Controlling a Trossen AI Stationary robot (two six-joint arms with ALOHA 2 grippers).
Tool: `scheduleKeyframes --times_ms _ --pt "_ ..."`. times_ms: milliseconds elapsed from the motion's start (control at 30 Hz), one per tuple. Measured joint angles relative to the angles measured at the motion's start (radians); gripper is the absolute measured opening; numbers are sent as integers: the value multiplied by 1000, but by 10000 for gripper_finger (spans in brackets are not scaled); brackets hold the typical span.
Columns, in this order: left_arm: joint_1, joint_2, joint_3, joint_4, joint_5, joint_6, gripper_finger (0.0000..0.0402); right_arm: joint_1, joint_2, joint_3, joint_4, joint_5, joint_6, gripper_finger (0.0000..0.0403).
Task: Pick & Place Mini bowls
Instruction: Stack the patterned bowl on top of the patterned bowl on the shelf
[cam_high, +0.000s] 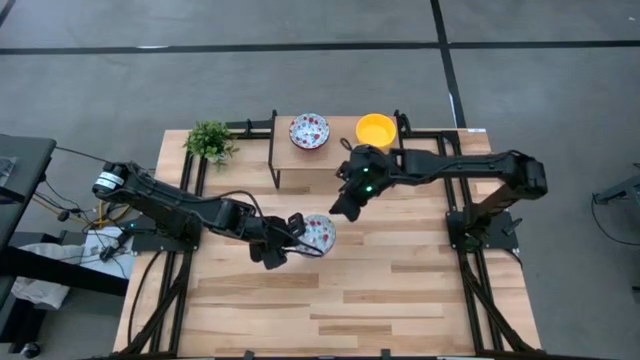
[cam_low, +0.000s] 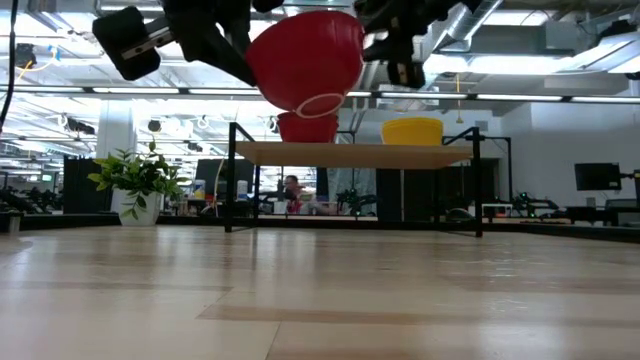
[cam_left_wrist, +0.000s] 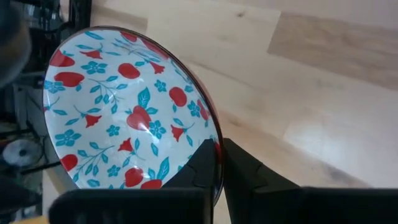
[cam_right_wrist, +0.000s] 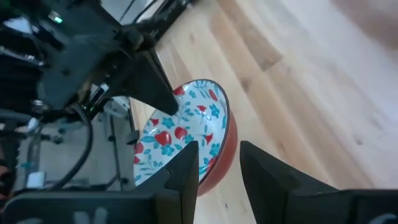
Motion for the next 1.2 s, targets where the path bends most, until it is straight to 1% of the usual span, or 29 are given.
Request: scheduleKeyframes --times_ms 200,300,367,500,600,767,967,1067,1133,1200 --pt "2 -33 0 -5 -76 -6 13 9 -107 0 -70 107 -3 107" --pt "3 -55 0 -4 -116 -38 14 16 -160 1 -112 164 -2 107" --pt "10 -68 1 -4 -138 -74 14 23 -192 2 -140 194 -2 107" --pt "34 -102 3 -4 -160 -194 13 43 -245 2 -216 246 -2 107" --pt "65 -138 3 -5 -162 -268 14 73 -275 2 -290 317 -10 107" --pt "122 -201 30 -6 -166 -325 13 177 -312 2 -382 516 -37 107" --pt "192 -237 99 -9 -166 -318 13 345 -324 2 -406 851 -32 107" --pt "231 -236 135 -17 -159 -314 13 423 -315 2 -418 996 12 107" --pt "257 -237 148 -23 -156 -293 13 465 -305 -1 -440 1063 62 107" --pt "284 -236 156 -27 -154 -264 13 495 -297 -7 -465 1095 114 107"
